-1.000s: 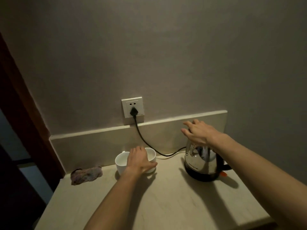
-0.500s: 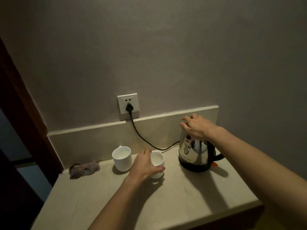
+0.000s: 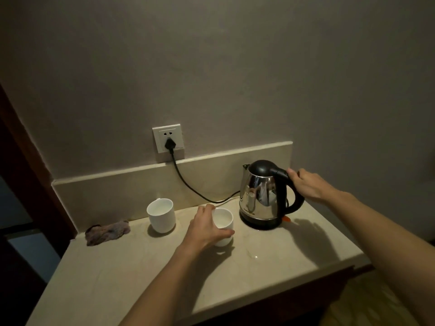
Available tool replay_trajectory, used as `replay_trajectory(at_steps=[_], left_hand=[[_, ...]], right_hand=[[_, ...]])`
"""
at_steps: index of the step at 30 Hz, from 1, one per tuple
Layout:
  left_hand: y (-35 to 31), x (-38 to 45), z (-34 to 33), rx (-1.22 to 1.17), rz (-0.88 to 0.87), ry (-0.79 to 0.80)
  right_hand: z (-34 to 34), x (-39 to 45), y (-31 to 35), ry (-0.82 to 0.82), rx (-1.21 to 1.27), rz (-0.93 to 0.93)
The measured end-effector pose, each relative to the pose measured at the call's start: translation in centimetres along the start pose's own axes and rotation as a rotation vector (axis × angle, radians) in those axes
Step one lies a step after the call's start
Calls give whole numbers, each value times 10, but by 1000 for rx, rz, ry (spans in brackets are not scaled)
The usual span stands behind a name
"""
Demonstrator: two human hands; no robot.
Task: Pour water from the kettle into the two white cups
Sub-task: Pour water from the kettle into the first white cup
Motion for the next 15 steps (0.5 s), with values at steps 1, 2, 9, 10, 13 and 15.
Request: replay_trajectory(at_steps=[1,2,9,10,13,15], left_hand=[[0,1,0,-5,6,-5],[-1,2,-1,-10,13,-7],[7,6,-1,-16,17,11],[8,6,-1,-15,20,7],[5,3,-3,-5,4,-6],[2,0,-5,2,-13,-24]], right_hand=[[-5,-2,-2,25,100,-3],[-9,-4,-4,38,196,-7],[-37,-9,-7,-3,738,-73],[-40,-9,-7,21,759,-63],[-42,-12,-7,50,864,-46],[-42,-13,-8,29,925,-55]])
Point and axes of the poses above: each hand's wrist, its own x-axis towards the middle knuckle, its own z-axis out of the back of the hand, y = z × x, the point moved 1 cm from there along x, towards the middle knuckle, and after that the axes turned 2 degrees about -z, right-handed, at the moved point
